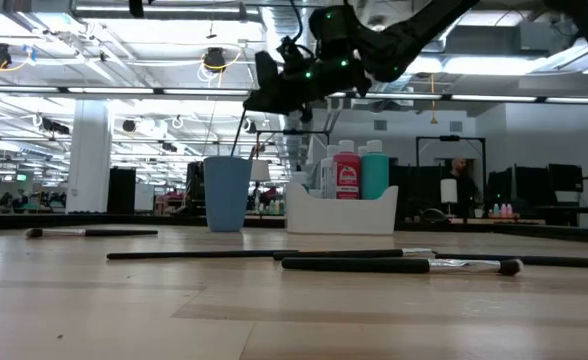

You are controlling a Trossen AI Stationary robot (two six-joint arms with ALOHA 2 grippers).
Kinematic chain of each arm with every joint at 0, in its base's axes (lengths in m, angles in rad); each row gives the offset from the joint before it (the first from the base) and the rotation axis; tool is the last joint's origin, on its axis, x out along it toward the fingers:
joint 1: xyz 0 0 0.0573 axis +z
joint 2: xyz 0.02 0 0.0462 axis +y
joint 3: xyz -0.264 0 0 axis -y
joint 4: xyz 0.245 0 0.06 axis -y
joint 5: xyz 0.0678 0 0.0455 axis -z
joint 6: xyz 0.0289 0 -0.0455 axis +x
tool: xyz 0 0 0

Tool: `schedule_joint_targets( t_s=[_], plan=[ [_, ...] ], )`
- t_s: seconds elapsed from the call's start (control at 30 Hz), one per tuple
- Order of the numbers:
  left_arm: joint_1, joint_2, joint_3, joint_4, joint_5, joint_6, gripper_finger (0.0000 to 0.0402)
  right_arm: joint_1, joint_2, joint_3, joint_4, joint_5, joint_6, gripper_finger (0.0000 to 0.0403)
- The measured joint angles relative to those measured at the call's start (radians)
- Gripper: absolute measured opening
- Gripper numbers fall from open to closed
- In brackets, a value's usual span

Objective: Pick & Place Paint Supplies
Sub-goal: Put the gold and black paint brush into the blue cup, then put the silver and black paint brush into the blue cup

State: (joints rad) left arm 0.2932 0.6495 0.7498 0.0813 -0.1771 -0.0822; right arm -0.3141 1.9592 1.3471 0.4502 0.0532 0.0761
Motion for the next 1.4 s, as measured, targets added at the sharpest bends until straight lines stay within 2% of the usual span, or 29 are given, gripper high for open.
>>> schedule_joint_targets(
  t_s=[0.2, 0.3, 0.6, 0.73, 0.87, 1.13, 1.2, 1.4],
  plan=[
    [0.000, 0.000, 0.000, -0.047, -0.009, 0.018, 0.0150, 0.000, 0.009, 0.000, -0.023, 0.000, -0.031, 0.0001],
    [0.000, 0.006, 0.000, -0.076, -0.009, 0.016, 0.0150, 0.000, 0.009, 0.000, -0.064, 0.000, -0.050, 0.0014],
    [-0.002, 0.046, 0.000, -0.188, -0.008, -0.041, 0.0150, 0.007, 0.009, 0.000, -0.083, -0.001, -0.052, 0.0111],
    [-0.025, 0.053, 0.000, -0.313, -0.002, -0.091, 0.0150, 0.007, 0.001, 0.000, -0.109, -0.003, -0.051, 0.0154],
    [-0.070, 0.055, 0.000, -0.514, 0.015, -0.220, 0.0150, 0.012, -0.024, -0.002, -0.166, -0.003, -0.050, 0.0182],
    [-0.260, 0.134, 0.000, -0.970, 0.053, -0.462, 0.0150, 0.029, -0.136, -0.001, -0.235, -0.004, -0.062, 0.0193],
    [-0.303, 0.173, -0.002, -1.020, 0.040, -0.511, 0.0150, 0.030, -0.159, 0.000, -0.231, -0.004, -0.080, 0.0190],
    [-0.386, 0.275, -0.103, -1.015, 0.036, -0.641, 0.0150, 0.043, -0.180, 0.000, -0.284, -0.004, -0.087, 0.0179]
  ],
)
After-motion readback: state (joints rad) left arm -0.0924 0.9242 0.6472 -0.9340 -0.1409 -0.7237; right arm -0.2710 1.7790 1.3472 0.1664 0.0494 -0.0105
